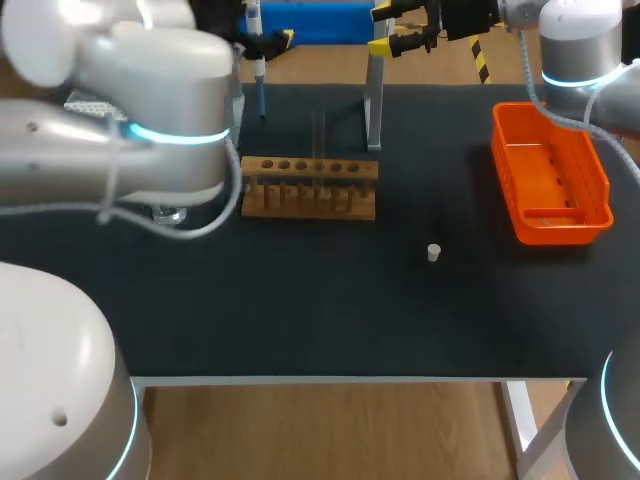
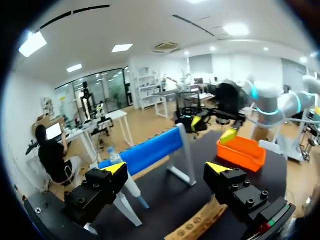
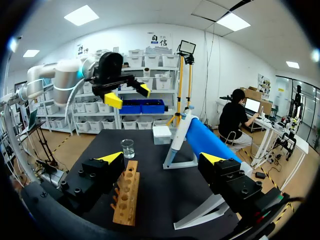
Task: Invert the test tube, pick up the pipette, mount the tip to pipette, aspirate from beaker and dispense into the tube, eject the tip, return the pipette, and cap with the stopper.
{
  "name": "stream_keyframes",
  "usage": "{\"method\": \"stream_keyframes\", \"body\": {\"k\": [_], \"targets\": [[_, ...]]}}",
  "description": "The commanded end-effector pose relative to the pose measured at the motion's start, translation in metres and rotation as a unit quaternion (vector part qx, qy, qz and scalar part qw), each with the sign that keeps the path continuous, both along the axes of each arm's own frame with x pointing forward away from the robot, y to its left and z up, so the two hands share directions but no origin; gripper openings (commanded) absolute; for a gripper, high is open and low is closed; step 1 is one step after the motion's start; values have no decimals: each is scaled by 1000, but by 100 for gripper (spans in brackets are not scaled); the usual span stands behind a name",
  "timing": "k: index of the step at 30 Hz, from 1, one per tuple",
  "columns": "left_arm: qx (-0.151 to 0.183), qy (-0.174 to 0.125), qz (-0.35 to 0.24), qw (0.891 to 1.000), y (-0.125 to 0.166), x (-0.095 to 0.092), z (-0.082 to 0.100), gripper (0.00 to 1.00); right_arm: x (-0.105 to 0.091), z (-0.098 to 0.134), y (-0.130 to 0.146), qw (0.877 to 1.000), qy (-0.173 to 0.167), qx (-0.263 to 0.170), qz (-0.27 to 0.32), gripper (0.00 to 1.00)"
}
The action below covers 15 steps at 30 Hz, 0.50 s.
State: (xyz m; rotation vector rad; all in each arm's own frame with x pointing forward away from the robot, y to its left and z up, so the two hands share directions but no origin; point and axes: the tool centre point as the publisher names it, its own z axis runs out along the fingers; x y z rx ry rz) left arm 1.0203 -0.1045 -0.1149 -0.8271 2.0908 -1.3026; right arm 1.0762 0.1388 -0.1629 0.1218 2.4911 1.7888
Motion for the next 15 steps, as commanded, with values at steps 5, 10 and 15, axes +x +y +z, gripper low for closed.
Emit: {"method": "stream_keyframes", "body": {"k": [5, 10, 15], "targets": [[-63, 1, -237, 969, 31, -70, 2, 100, 1, 1, -1, 1000, 1, -2, 2, 100], [-52, 11, -274, 960, 22, -74, -12, 100, 1, 1, -1, 1000, 1, -2, 2, 100], [-48, 24, -302, 952, 8, -69, -26, 100, 1, 1, -1, 1000, 1, -2, 2, 100]]}}
